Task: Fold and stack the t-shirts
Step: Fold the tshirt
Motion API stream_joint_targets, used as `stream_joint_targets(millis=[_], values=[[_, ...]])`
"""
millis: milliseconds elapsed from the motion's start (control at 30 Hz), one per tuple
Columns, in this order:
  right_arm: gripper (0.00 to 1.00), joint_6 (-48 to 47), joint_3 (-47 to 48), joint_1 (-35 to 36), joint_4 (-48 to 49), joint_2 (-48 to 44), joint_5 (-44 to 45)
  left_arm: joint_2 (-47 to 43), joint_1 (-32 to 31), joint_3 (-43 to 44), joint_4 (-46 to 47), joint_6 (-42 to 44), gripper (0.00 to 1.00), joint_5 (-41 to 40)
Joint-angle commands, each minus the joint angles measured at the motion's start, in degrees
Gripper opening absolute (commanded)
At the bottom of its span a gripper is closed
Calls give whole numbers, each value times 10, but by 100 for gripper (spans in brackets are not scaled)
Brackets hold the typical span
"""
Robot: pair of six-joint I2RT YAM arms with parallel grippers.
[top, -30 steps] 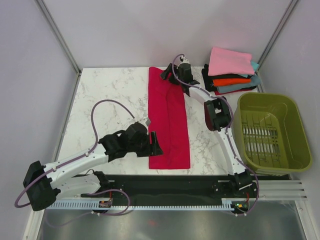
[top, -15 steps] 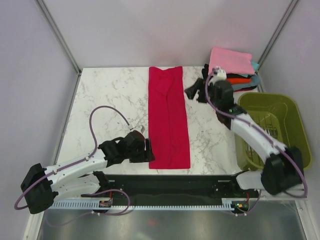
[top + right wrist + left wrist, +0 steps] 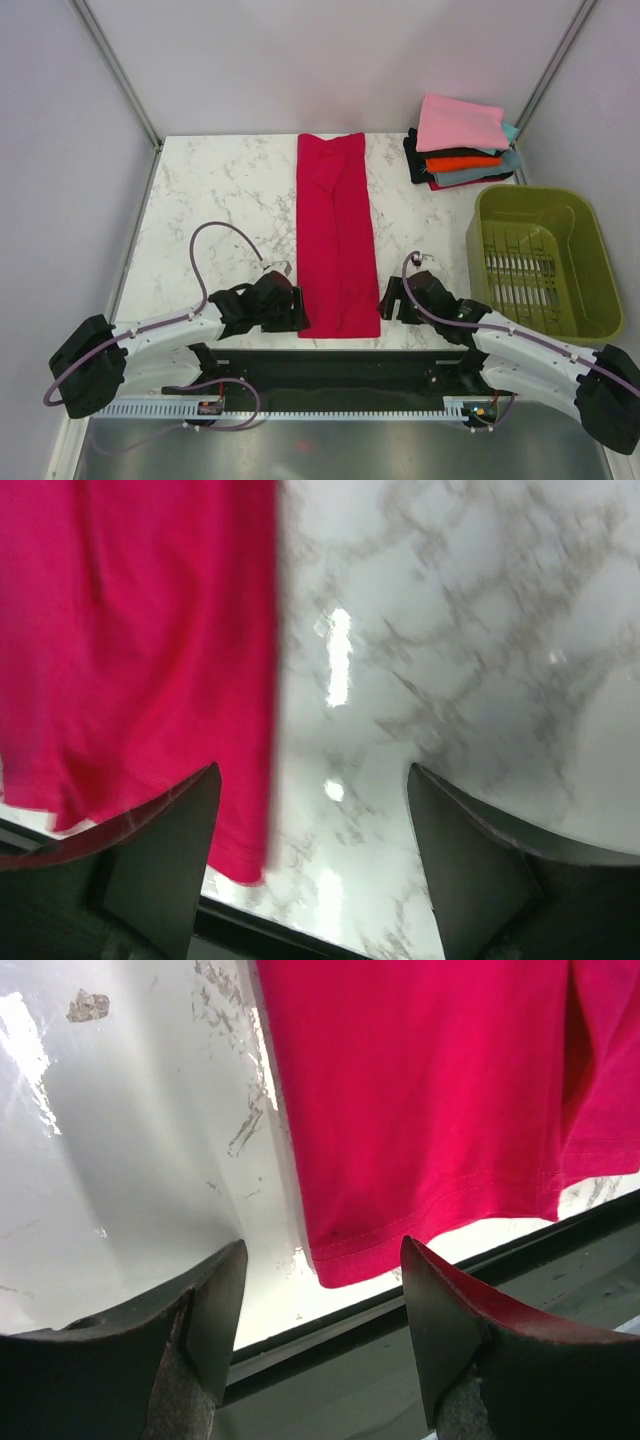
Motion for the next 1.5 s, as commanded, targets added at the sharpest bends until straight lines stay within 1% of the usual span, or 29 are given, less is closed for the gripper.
stream_joint_targets(millis=[0, 67, 267, 367, 433, 500, 533, 600, 633, 767, 900, 1000, 1033, 1100, 1133, 1167, 1233, 1267, 1333, 1433, 1467], values=[[83, 51, -55, 5, 55, 1, -7, -8, -1, -27, 45, -9, 70, 2], [82, 60, -70, 14, 76, 20, -23, -15, -1, -37, 60, -12, 70, 3], [81, 77, -70, 50, 94, 52, -13, -1, 0, -64, 80, -24, 69, 3], [80, 98, -62, 75, 63, 48, 7, -10, -1, -72, 81, -29, 68, 7], [79, 120, -62, 97, 25, 30, 19, -18, -1, -78, 78, -31, 67, 9], [75, 145, -73, 120, 1, 7, 30, -27, -1, -82, 73, -35, 66, 10], [70, 152, -79, 127, -4, 0, 33, -30, -1, -83, 70, -37, 66, 11], [66, 168, -92, 139, -7, -11, 34, -32, -1, -87, 69, -41, 65, 16], [61, 183, -102, 147, -8, -16, 32, -33, 0, -89, 70, -43, 65, 18], [54, 197, -109, 159, -6, -19, 46, -37, -1, -98, 73, -46, 65, 21], [42, 195, -106, 160, 7, 7, 50, -38, -1, -108, 79, -49, 63, 23], [28, 195, -106, 164, 22, 28, 45, -40, -2, -125, 93, -58, 61, 44], [20, 196, -105, 168, 23, 31, 45, -42, -2, -130, 97, -64, 61, 47], [10, 197, -104, 168, 19, 29, 50, -48, -3, -144, 106, -73, 60, 50], [3, 198, -106, 168, 17, 27, 51, -51, -4, -148, 106, -76, 60, 50], [0, 198, -106, 169, 14, 25, 50, -57, -4, -153, 107, -77, 58, 50], [0, 202, -108, 169, 9, 15, 52, -64, -5, -158, 106, -79, 56, 45], [0, 203, -109, 170, 7, 12, 52, -67, -5, -162, 108, -79, 52, 44], [0, 206, -112, 170, 5, 3, 51, -72, -5, -166, 120, -75, 47, 41], [0, 206, -110, 170, 0, -2, 54, -67, -5, -171, 136, -63, 28, 30], [0, 207, -109, 170, -5, -4, 55, -67, -5, -168, 136, -60, 16, 28]])
